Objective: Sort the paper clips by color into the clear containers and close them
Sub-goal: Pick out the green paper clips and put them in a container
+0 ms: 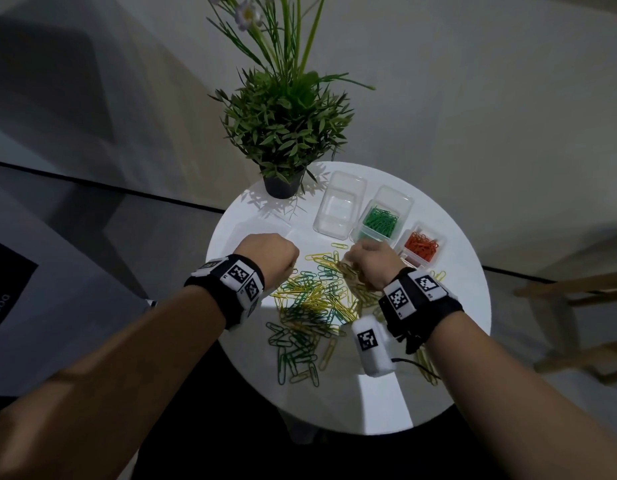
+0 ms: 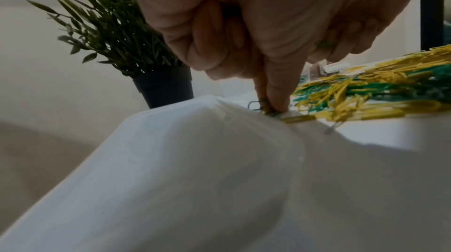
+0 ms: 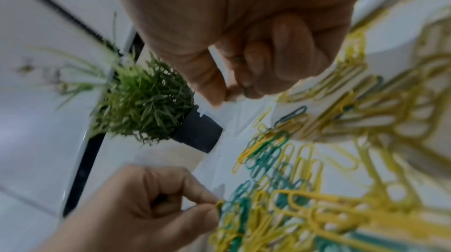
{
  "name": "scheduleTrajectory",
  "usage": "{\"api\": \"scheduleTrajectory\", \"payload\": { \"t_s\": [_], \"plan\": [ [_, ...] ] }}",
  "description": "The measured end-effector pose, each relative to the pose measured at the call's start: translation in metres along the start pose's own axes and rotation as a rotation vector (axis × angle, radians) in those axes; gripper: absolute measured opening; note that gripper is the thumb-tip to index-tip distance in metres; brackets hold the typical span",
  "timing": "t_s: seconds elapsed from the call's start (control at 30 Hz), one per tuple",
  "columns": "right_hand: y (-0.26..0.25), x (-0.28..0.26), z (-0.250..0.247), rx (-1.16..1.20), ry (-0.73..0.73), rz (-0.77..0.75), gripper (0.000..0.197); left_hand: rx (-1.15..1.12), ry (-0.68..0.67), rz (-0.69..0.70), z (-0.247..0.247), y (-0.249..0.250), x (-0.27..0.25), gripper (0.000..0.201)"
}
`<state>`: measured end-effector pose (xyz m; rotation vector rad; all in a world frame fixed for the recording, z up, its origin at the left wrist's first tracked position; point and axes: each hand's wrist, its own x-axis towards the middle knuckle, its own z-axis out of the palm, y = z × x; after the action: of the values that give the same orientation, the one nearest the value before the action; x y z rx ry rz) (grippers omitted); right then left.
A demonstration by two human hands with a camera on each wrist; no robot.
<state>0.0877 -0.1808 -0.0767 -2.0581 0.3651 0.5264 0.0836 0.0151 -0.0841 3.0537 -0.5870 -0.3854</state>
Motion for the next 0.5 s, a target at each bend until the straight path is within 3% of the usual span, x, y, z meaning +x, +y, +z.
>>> {"api": "scheduleTrajectory", "payload": {
  "t_s": [0.07,0.13,0.2,0.27,0.37,0.5],
  "plan": [
    [0.001,-0.001,0.001,0.299,-0.138,0.154,0.029,-0.057,0.016,-0.007,0.001,0.001,-0.001,0.018],
    [0.004,-0.003,0.000,0.519,-0.235,0.198,0.023,-0.225,0.031,-0.075,0.004,-0.003,-0.002,0.020],
    [0.007,-0.003,0.000,0.609,-0.217,0.158,0.013,-0.572,0.043,-0.169,0.006,-0.007,-0.005,0.021],
    [0.008,0.000,0.001,0.621,-0.174,0.131,0.019,-0.912,0.052,-0.232,0.003,-0.007,-0.007,0.020],
    [0.008,0.005,0.004,0.472,-0.153,0.120,0.027,-1.293,-0.014,-0.360,-0.006,0.001,-0.010,0.017],
    [-0.006,0.000,0.008,-0.324,-0.020,-0.193,0.012,-1.617,-0.161,-0.434,-0.005,0.002,-0.013,0.013]
  ]
}}
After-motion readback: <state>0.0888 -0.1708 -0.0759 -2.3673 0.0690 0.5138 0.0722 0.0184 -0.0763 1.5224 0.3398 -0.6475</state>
